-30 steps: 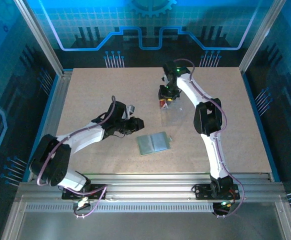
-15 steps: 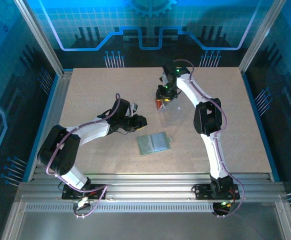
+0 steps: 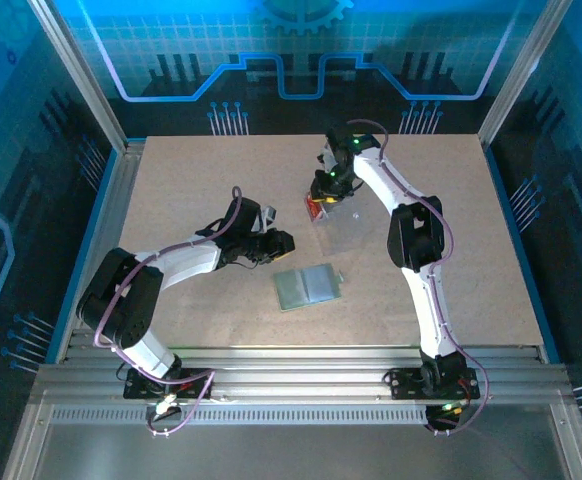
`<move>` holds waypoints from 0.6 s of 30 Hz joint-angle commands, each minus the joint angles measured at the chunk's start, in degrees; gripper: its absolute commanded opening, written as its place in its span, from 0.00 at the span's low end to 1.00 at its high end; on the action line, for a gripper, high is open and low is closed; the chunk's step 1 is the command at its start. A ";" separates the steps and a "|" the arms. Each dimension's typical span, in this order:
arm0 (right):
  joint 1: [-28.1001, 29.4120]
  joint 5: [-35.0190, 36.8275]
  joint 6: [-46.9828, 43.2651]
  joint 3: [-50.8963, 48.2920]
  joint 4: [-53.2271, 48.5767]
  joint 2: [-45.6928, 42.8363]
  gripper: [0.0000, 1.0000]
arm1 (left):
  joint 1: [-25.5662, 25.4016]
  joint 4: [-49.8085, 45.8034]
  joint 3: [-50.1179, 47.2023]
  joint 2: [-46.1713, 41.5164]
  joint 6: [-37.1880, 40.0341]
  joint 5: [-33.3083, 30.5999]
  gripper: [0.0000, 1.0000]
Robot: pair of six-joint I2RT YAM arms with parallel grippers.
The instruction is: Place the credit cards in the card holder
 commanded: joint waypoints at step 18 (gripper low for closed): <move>-0.33 -4.78 -1.20 -0.81 0.39 -3.44 0.24 | 0.60 1.32 0.13 1.91 -1.10 1.48 0.30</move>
